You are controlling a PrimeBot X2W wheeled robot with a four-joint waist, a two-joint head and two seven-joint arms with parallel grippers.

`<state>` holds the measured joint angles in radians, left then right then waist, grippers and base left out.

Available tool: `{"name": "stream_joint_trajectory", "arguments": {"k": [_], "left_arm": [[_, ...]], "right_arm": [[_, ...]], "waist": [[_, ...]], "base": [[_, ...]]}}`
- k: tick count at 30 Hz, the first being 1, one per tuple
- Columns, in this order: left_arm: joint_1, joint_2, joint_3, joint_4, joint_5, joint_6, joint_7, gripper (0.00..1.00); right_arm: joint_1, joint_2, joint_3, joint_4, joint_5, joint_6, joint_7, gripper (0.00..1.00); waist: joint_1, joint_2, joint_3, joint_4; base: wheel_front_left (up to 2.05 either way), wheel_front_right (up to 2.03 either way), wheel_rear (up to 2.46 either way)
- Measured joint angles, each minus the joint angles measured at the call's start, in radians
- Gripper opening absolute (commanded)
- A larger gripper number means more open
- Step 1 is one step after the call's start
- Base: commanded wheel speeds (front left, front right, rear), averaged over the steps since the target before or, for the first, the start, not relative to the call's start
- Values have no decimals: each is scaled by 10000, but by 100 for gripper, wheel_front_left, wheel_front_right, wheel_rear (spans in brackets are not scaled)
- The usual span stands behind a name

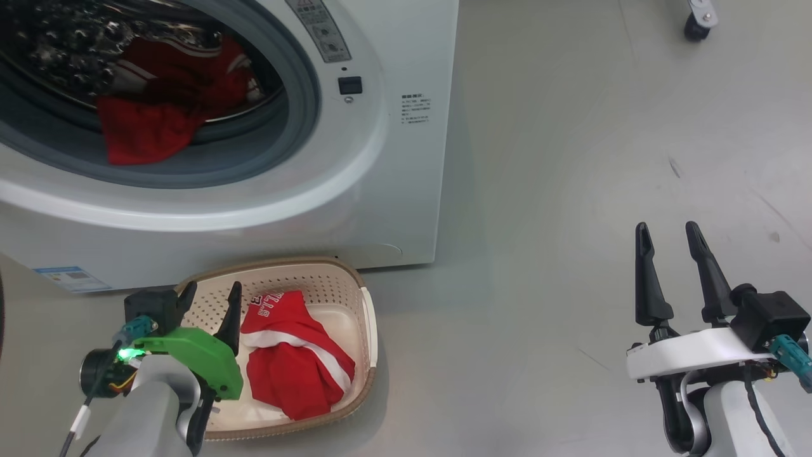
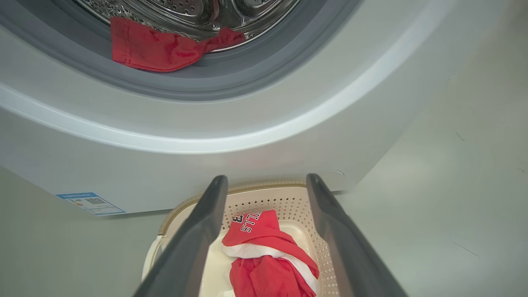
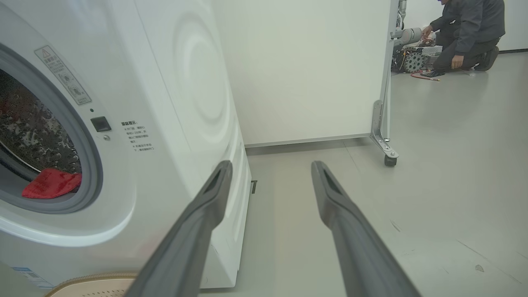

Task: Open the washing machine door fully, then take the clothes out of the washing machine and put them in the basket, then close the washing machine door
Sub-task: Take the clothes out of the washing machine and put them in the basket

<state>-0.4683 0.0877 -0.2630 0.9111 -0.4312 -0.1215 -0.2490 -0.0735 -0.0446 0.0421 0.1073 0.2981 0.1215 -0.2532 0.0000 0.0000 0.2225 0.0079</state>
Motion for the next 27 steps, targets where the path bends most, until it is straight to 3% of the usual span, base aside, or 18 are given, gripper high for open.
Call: {"name": "stream_joint_trajectory", "arguments": {"k": [6,14,27], "left_arm": [[751,86,151,-614,0,-27,-4,100],[1634,295,803,-2648,40,-27,-4,100],[3248,286,1607,-4351,240,-21,-6,100]], "right_arm": [[370,4,150,125,17,2,0,100],[974,23,364,272,59,4,0,100],[1271,38,570,232,98,4,0,100]], "waist": [[0,0,-763,414],[0,0,-1661,763],[0,0,-2281,873]], "base": [[0,0,0],[0,0,0],[0,0,0]]}}
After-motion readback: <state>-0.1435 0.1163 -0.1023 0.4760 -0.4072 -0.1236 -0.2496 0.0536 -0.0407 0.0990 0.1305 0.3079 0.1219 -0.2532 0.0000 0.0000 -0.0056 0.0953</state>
